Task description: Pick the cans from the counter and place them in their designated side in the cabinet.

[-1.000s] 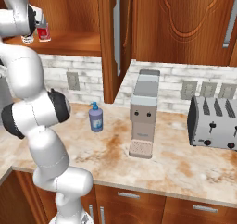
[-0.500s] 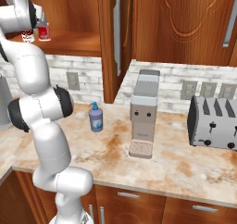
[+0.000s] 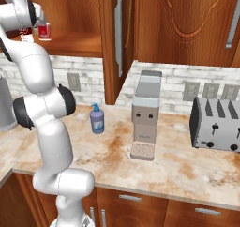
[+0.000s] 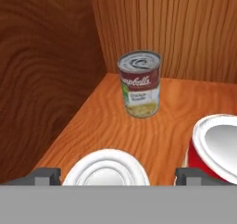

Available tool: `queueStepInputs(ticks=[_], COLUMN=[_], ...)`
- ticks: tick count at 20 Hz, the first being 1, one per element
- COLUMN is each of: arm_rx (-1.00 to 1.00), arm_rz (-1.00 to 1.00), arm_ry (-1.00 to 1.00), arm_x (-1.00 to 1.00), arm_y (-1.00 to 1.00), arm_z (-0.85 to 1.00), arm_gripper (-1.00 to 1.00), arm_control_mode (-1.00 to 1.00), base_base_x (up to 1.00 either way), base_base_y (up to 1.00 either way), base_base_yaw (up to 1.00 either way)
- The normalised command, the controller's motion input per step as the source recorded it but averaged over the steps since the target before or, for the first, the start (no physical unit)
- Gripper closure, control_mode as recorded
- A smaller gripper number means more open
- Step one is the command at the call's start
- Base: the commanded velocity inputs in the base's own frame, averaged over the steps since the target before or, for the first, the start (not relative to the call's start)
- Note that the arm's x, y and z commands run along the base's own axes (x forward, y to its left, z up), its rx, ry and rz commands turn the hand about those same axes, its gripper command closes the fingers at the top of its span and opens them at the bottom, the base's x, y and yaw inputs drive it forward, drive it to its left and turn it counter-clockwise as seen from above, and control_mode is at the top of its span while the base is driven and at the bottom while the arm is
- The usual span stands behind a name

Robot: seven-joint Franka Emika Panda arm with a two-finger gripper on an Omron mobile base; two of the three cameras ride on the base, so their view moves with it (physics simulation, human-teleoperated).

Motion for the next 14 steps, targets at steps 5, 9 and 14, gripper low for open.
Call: queueStepInputs(ticks=[5,9,14], arm_rx=[-0.01,0.0,0.0], arm_rz=[0.0,0.0,0.0], arm_ry=[0.0,-0.01,-0.02], arm_x=[-0.1,-0.29,-0.44], arm_y=[0.02,-0.03,-0.18], arm_z=[0.01,0.0,-0.01], arm_gripper=[-1.0,-1.0,-1.0], arm_control_mode=[-1.0,-1.0,-1.0], base_base_x=[0.0,0.0,0.0], base_base_y=[0.0,0.0,0.0], base_base_yaw=[0.0,0.0,0.0])
